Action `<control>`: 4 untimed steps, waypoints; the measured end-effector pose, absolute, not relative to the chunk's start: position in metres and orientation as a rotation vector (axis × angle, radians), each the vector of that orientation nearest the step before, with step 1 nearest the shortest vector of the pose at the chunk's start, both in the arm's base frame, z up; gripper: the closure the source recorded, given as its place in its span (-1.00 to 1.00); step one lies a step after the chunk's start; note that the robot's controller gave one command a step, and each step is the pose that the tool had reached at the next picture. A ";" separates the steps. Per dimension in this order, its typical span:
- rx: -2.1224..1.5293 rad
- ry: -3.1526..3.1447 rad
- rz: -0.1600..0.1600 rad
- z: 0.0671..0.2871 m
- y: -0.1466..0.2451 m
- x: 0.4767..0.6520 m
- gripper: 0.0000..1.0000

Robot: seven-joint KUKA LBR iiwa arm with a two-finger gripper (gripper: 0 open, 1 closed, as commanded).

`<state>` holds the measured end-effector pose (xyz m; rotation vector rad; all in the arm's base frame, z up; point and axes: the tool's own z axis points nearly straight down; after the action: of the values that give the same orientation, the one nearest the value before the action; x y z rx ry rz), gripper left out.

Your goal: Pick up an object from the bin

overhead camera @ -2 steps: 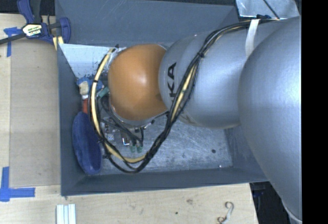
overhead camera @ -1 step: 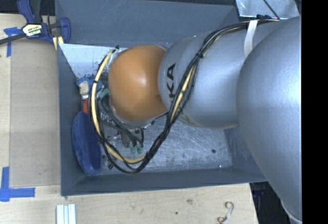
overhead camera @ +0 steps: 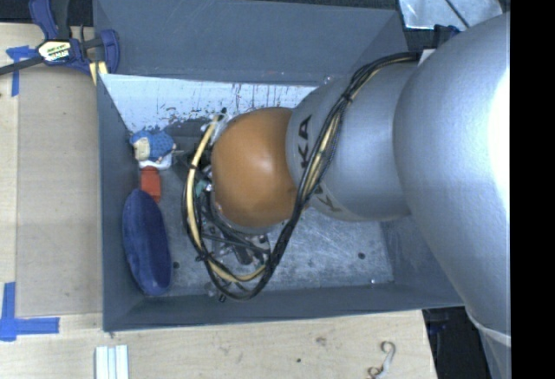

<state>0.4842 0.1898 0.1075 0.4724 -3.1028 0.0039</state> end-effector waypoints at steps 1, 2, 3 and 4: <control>0.247 -3.138 0.000 0.131 0.160 0.501 -1.00; 0.077 -3.154 0.005 0.102 0.117 0.602 -1.00; 0.050 -3.163 -0.002 0.074 0.114 0.625 -1.00; 0.048 -3.170 -0.002 0.079 0.114 0.627 1.00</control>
Offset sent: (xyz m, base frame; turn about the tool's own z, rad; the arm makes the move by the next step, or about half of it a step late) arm 0.0153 -0.0286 0.0228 0.1442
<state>0.6273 0.1139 0.0791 0.0477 -3.1700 -0.0023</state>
